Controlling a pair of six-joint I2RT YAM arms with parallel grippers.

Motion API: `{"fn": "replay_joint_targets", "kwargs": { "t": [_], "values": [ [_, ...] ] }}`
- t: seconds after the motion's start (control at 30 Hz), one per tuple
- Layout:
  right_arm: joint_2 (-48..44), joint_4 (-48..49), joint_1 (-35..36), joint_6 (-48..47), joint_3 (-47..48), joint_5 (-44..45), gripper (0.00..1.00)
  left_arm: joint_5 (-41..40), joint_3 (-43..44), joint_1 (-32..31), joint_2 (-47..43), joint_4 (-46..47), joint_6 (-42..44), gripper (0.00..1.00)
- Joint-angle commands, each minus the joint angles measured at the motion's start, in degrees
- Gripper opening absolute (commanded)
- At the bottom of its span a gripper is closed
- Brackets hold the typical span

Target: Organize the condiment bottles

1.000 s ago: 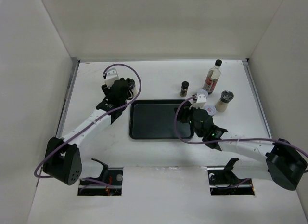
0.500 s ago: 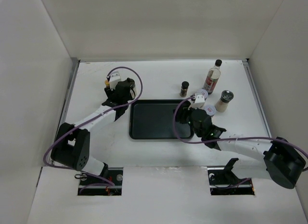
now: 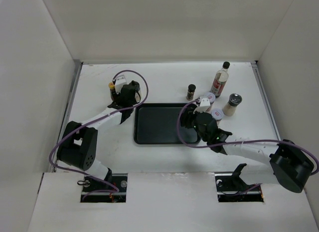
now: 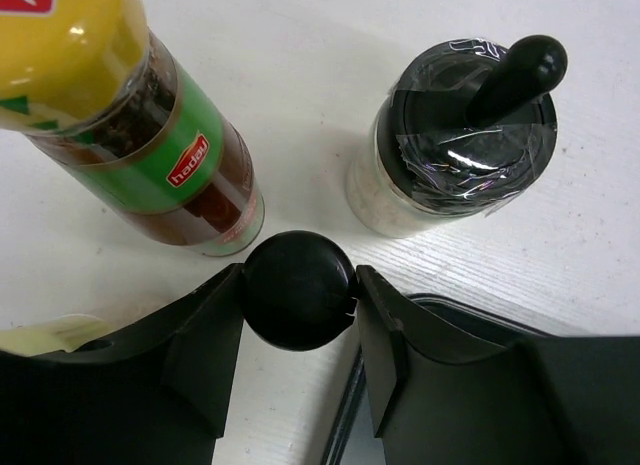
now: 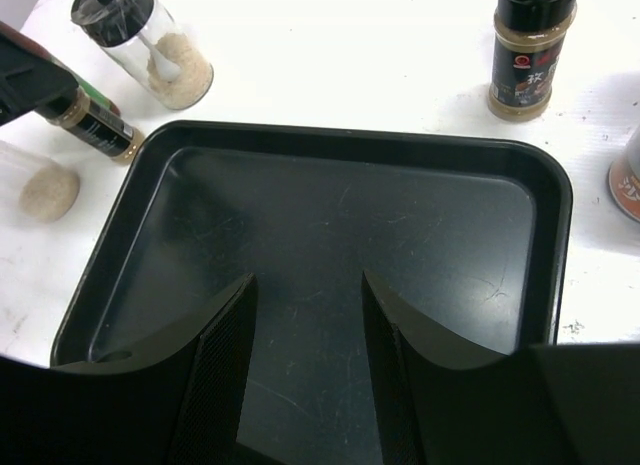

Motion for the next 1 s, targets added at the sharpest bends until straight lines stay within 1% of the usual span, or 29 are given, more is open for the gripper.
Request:
{"fn": "replay_joint_targets", "kwargs": {
  "t": [0.0,0.2,0.3,0.47,0.6,0.77,0.87,0.97],
  "values": [
    [0.19,1.48,-0.34,-0.73,2.28,-0.57,0.5,0.06,-0.49,-0.25,-3.68,2.6,0.54,0.34],
    [0.02,1.66,-0.34,-0.65,2.19,-0.57,0.5,-2.84,-5.06,-4.38,-17.83,1.72,1.24,0.33],
    [-0.25,1.83,-0.34,-0.38,1.93,-0.57,0.5,-2.67,-5.77,-7.8,-20.04,1.37,1.16,0.33],
    [-0.51,1.66,-0.78,-0.3,1.58,-0.4,0.5,-3.11,-4.89,-15.01,-16.54,1.89,-0.16,0.33],
    [-0.95,1.66,-1.56,-0.21,1.23,-0.39,0.5,-2.49,-3.66,-16.95,-11.88,4.0,-0.78,0.33],
    [-1.3,1.66,-2.44,-0.03,0.96,-0.66,0.5,-2.93,-3.22,-17.92,-8.89,5.67,-0.69,0.33],
    [-1.3,1.66,-2.45,0.06,0.96,-0.66,0.5,-3.02,-3.13,-18.1,-6.87,5.85,-0.51,0.36],
    [-1.21,1.48,-2.45,-0.03,1.05,-0.66,0.5,-3.63,-3.39,-18.45,-5.63,5.94,-0.51,0.45]
  ]
}}
